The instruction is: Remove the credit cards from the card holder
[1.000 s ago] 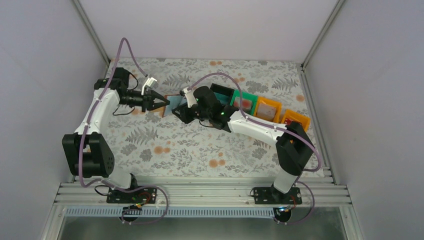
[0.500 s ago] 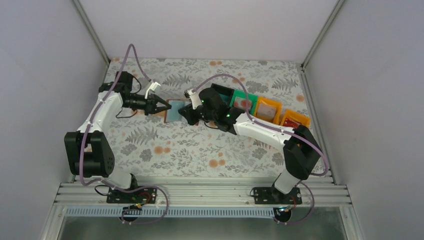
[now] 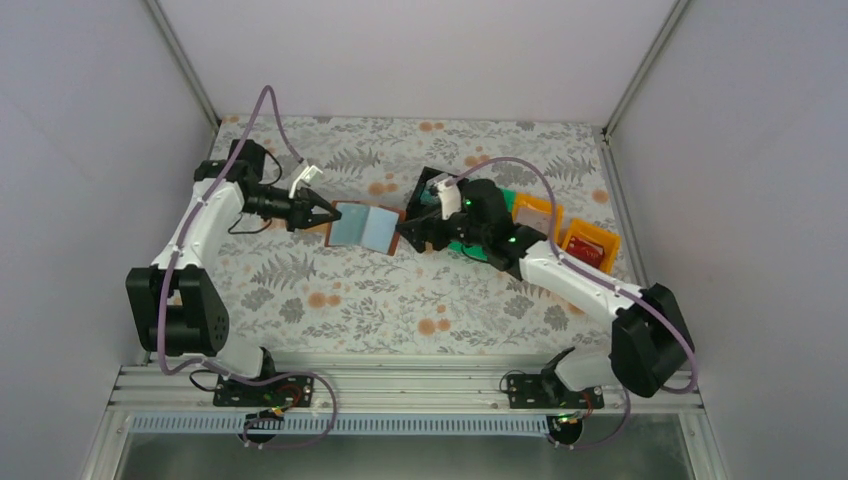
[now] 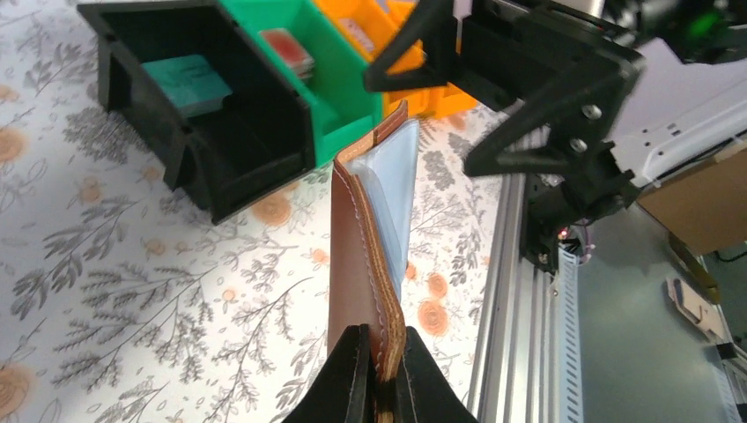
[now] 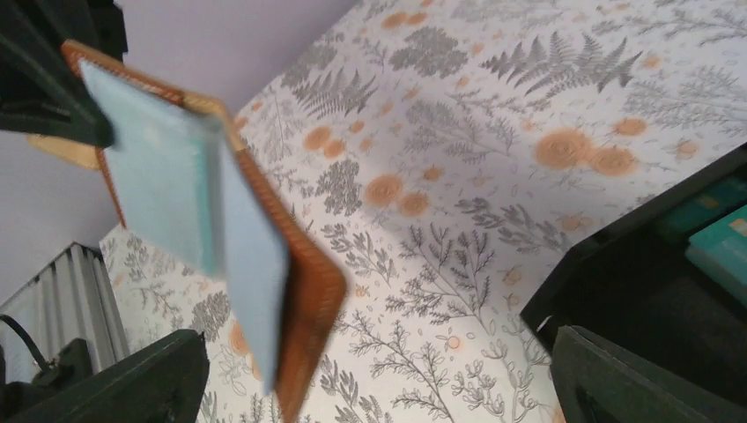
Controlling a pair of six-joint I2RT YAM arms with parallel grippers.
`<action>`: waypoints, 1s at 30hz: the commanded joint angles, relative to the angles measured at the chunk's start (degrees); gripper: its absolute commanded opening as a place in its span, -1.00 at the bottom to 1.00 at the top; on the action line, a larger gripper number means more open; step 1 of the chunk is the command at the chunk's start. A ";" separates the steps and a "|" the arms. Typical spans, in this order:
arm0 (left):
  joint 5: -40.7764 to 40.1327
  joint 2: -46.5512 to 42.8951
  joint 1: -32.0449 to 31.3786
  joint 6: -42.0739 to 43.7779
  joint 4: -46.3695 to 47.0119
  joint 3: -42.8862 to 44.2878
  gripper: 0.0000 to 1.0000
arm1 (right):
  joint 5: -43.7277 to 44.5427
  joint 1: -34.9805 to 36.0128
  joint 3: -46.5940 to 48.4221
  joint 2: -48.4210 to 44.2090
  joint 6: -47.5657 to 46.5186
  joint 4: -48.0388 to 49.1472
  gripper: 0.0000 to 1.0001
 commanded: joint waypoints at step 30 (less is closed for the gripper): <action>-1.32 -3.61 -1.56 -3.66 7.02 0.52 -0.43 | -30.24 -1.91 4.68 0.04 -6.28 7.92 -0.91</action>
